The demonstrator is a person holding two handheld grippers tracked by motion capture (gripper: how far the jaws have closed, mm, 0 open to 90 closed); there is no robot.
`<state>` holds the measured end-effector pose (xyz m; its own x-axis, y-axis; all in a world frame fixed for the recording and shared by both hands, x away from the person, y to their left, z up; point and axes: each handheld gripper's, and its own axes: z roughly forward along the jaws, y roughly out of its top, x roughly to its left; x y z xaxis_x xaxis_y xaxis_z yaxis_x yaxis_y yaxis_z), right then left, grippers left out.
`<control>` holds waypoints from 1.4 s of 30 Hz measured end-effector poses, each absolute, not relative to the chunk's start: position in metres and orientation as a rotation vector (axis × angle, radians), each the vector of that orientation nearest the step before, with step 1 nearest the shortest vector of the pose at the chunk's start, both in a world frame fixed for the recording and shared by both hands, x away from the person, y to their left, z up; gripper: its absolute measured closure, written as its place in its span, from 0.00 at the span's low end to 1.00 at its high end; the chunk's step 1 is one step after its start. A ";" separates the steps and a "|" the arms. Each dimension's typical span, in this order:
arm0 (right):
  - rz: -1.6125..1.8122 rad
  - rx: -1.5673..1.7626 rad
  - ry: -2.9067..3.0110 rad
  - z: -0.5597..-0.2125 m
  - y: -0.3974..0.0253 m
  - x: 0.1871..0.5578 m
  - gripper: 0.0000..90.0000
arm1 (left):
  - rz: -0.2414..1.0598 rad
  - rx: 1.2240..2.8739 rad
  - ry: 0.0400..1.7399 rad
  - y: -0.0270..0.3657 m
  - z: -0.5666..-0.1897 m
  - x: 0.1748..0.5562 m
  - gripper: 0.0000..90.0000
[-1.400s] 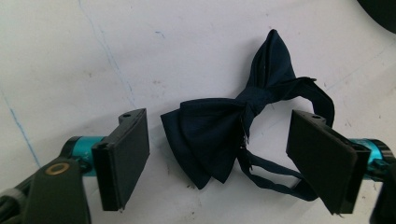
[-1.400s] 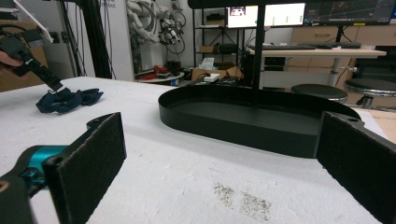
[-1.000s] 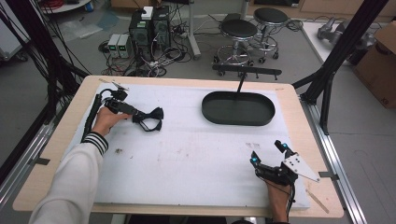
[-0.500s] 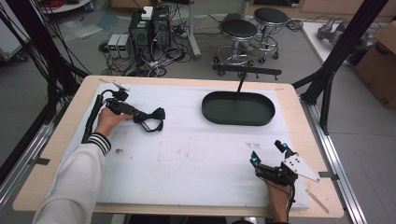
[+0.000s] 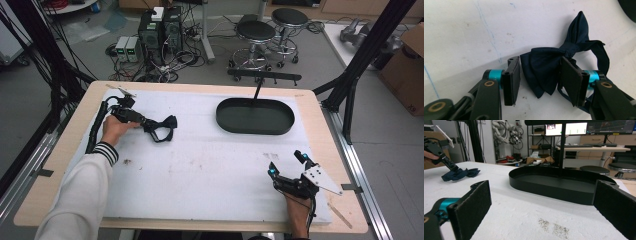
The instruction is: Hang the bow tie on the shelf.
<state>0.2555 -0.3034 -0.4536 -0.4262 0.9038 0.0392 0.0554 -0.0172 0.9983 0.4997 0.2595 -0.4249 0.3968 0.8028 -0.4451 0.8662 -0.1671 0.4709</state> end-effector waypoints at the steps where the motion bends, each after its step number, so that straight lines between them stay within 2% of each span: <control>1: 1.524 1.026 1.554 -0.454 -0.303 0.255 0.01 | -0.131 1.971 1.426 0.259 -0.425 0.500 0.53; 4: 1.524 1.026 1.554 -0.454 -0.303 0.255 0.01 | -0.139 1.950 1.428 0.257 -0.427 0.502 0.51; 7: 1.524 1.025 1.553 -0.454 -0.303 0.256 0.01 | -0.133 1.944 1.429 0.257 -0.427 0.502 0.54; 23: 1.523 1.025 1.554 -0.454 -0.303 0.256 0.01 | -0.068 1.996 1.394 0.258 -0.423 0.499 0.97; 31: 1.525 1.027 1.553 -0.454 -0.303 0.255 0.01 | -0.068 2.000 1.397 0.256 -0.422 0.497 0.97; 35: 1.525 1.027 1.554 -0.454 -0.303 0.255 0.01 | -0.018 1.985 1.416 0.254 -0.419 0.494 0.97; 39: 1.522 1.022 1.553 -0.454 -0.303 0.256 0.01 | -0.105 1.920 1.447 0.253 -0.417 0.495 0.97; 42: 1.522 1.018 1.554 -0.454 -0.303 0.256 0.01 | -0.028 1.958 1.417 0.250 -0.412 0.492 0.98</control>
